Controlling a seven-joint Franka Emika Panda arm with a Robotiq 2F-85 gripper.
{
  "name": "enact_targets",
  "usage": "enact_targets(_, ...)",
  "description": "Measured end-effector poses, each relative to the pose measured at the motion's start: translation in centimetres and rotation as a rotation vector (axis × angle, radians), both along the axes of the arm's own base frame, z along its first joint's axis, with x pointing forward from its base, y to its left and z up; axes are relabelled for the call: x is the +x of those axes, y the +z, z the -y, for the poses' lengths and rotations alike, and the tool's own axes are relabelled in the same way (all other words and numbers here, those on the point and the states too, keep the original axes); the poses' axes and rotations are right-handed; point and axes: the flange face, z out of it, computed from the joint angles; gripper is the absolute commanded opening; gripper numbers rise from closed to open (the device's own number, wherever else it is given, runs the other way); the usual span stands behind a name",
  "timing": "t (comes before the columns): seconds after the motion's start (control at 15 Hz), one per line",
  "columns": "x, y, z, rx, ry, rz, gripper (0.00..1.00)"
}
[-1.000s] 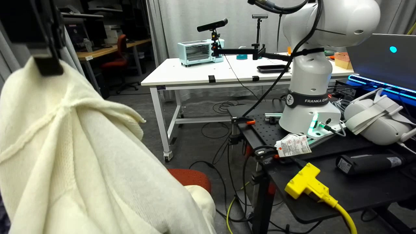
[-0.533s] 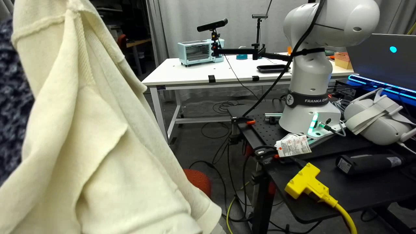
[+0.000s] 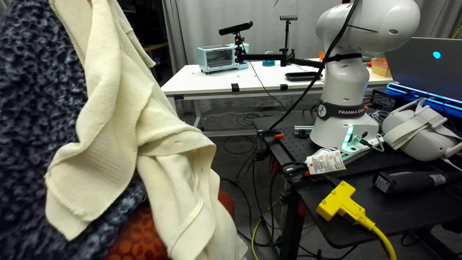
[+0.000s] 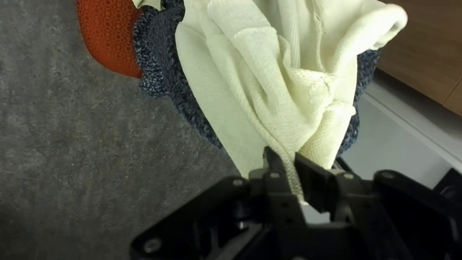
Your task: Pick up the two clothes from the chair support and put them no the sitting base of the chair.
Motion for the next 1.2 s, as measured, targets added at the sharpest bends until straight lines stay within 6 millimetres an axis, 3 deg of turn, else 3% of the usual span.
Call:
enact_targets(0.4,-0.1,2.1,4.3,0.037,-0.124,0.078,0.03)
enact_targets(0.73,0.0,2.4,5.4,0.045,-0.165,0.105,0.03)
enact_targets(0.8,0.0,2.4,5.4,0.045,-0.164,0.099,0.36)
enact_targets(0.93,-0.3,2.0,5.3,0.045,-0.156,0.062,0.42)
enact_targets(1.2,-0.3,0.7,4.0,0.042,-0.121,-0.031,0.73)
